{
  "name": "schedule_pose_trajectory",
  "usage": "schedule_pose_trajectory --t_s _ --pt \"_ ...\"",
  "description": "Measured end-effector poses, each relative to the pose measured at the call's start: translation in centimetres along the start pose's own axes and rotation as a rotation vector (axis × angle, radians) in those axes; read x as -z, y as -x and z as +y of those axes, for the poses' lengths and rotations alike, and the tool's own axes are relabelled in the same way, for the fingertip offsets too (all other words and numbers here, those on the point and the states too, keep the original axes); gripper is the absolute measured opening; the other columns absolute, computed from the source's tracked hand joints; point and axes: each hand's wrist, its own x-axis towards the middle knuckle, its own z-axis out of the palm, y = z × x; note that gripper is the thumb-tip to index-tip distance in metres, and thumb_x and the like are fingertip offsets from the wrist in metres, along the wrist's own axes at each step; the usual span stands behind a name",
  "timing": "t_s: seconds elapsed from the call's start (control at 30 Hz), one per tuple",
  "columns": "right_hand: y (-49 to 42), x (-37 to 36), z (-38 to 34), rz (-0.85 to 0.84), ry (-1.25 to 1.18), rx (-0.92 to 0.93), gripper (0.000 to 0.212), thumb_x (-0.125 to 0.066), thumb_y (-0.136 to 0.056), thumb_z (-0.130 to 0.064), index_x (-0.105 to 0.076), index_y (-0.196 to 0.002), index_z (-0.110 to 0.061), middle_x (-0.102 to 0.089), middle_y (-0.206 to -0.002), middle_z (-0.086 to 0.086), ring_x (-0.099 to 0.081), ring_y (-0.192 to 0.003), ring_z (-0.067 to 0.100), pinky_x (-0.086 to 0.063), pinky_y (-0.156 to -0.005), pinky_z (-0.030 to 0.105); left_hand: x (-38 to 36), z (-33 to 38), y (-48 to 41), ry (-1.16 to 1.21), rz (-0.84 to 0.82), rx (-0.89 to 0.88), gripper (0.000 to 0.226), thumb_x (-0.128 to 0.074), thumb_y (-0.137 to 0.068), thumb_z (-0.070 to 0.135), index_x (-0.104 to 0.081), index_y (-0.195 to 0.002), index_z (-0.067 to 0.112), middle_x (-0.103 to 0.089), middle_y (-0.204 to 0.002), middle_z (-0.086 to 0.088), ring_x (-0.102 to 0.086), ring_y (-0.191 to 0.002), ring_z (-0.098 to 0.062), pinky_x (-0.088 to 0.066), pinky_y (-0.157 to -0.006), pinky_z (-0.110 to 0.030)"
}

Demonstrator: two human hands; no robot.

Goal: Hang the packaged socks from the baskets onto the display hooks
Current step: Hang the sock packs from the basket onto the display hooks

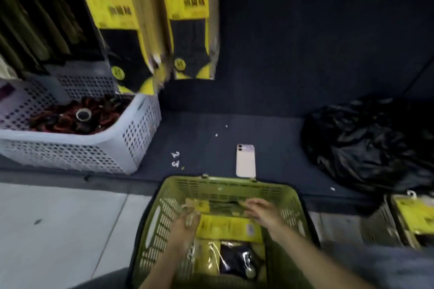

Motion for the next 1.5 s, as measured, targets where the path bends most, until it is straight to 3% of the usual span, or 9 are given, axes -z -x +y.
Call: schedule_pose_trajectory --t_s 0.2,0.37,0.5,0.7,0.83,1.0,1.23,1.4,1.5 --pt "-1.4 3.5 10.9 0.067 0.095 -0.291 0.015 -0.063 -0.090 -0.012 -0.056 -0.076 -0.013 -0.056 -0.080 0.006 -0.049 -0.069 0.013 -0.035 -0.058 0.023 -2.2 -7.0 2.4 -0.158 -0.272 0.292 0.033 -0.044 -0.097 0.039 -0.057 -0.114 0.014 -0.064 -0.107 -0.015 -0.063 -0.097 -0.029 -0.051 -0.089 -0.048" --pt "-4.0 3.2 12.2 0.091 0.095 -0.282 0.046 -0.064 -0.089 -0.013 -0.048 -0.131 -0.004 -0.060 -0.117 0.012 -0.057 -0.106 0.025 -0.043 -0.074 0.018 -2.9 -7.2 -1.0 0.003 -0.267 0.355 0.029 -0.047 -0.097 0.030 -0.056 -0.117 0.010 -0.062 -0.115 -0.015 -0.062 -0.096 -0.025 -0.054 -0.074 -0.041" --pt "-6.0 2.2 12.5 0.034 0.134 -0.275 0.055 -0.063 -0.089 -0.010 -0.041 -0.140 -0.010 -0.052 -0.136 0.016 -0.051 -0.122 0.029 -0.044 -0.077 0.023 -3.9 -8.0 -4.2 0.008 -0.281 0.364 0.044 -0.043 -0.099 0.027 -0.037 -0.140 0.014 -0.050 -0.133 -0.015 -0.056 -0.109 -0.027 -0.049 -0.067 -0.028" --pt "-8.0 1.5 13.2 -0.048 0.366 -0.226 0.062 -0.068 -0.085 -0.009 -0.042 -0.141 -0.014 -0.053 -0.134 0.011 -0.054 -0.117 0.024 -0.044 -0.083 0.025 -5.4 -9.4 -6.9 -0.157 -0.336 0.349 0.059 -0.054 -0.094 0.030 -0.030 -0.145 0.015 -0.043 -0.140 -0.013 -0.046 -0.124 -0.031 -0.043 -0.100 -0.050" --pt "-8.6 1.5 12.5 0.043 0.476 -0.019 0.050 -0.072 -0.080 -0.007 -0.057 -0.127 -0.016 -0.062 -0.110 0.000 -0.059 -0.110 0.021 -0.045 -0.077 0.020 -4.6 -9.3 -7.4 -0.383 -0.262 0.111 0.046 -0.067 -0.085 0.024 -0.049 -0.127 0.019 -0.053 -0.122 -0.003 -0.053 -0.104 -0.015 -0.044 -0.075 -0.021" --pt "-9.2 2.2 10.7 0.140 0.309 0.141 0.019 -0.073 -0.082 -0.021 -0.068 -0.098 -0.011 -0.066 -0.085 -0.002 -0.061 -0.083 0.015 -0.044 -0.063 0.013 -2.4 -7.9 -7.8 -0.272 0.021 0.031 0.019 -0.073 -0.079 0.032 -0.056 -0.081 0.023 -0.057 -0.081 0.005 -0.054 -0.075 -0.009 -0.035 -0.056 -0.020" --pt "-9.7 2.9 14.1 0.114 0.407 0.013 0.029 -0.073 -0.081 -0.035 -0.073 -0.093 -0.010 -0.068 -0.081 0.001 -0.064 -0.083 0.020 -0.042 -0.063 0.023 -2.4 -10.3 -7.3 -0.221 -0.163 0.163 0.018 -0.073 -0.079 0.033 -0.059 -0.082 0.023 -0.057 -0.098 0.000 -0.058 -0.095 -0.021 -0.045 -0.063 -0.024" --pt "-11.8 2.3 15.2 0.196 0.415 -0.004 0.049 -0.076 -0.080 -0.025 -0.058 -0.123 -0.008 -0.064 -0.116 0.010 -0.060 -0.103 0.022 -0.040 -0.078 0.023 -3.3 -10.3 -8.3 -0.166 -0.137 0.212 0.037 -0.062 -0.089 0.029 -0.053 -0.122 0.014 -0.059 -0.106 -0.002 -0.059 -0.093 -0.018 -0.053 -0.073 -0.036" --pt "-13.4 1.3 14.0 0.171 0.364 0.032 0.056 -0.073 -0.080 -0.038 -0.053 -0.129 -0.021 -0.057 -0.124 -0.001 -0.054 -0.112 0.016 -0.043 -0.091 0.028 -3.7 -9.2 -9.9 -0.092 -0.147 0.176 0.055 -0.061 -0.090 0.026 -0.035 -0.137 0.017 -0.050 -0.129 -0.014 -0.054 -0.113 -0.037 -0.050 -0.087 -0.057"
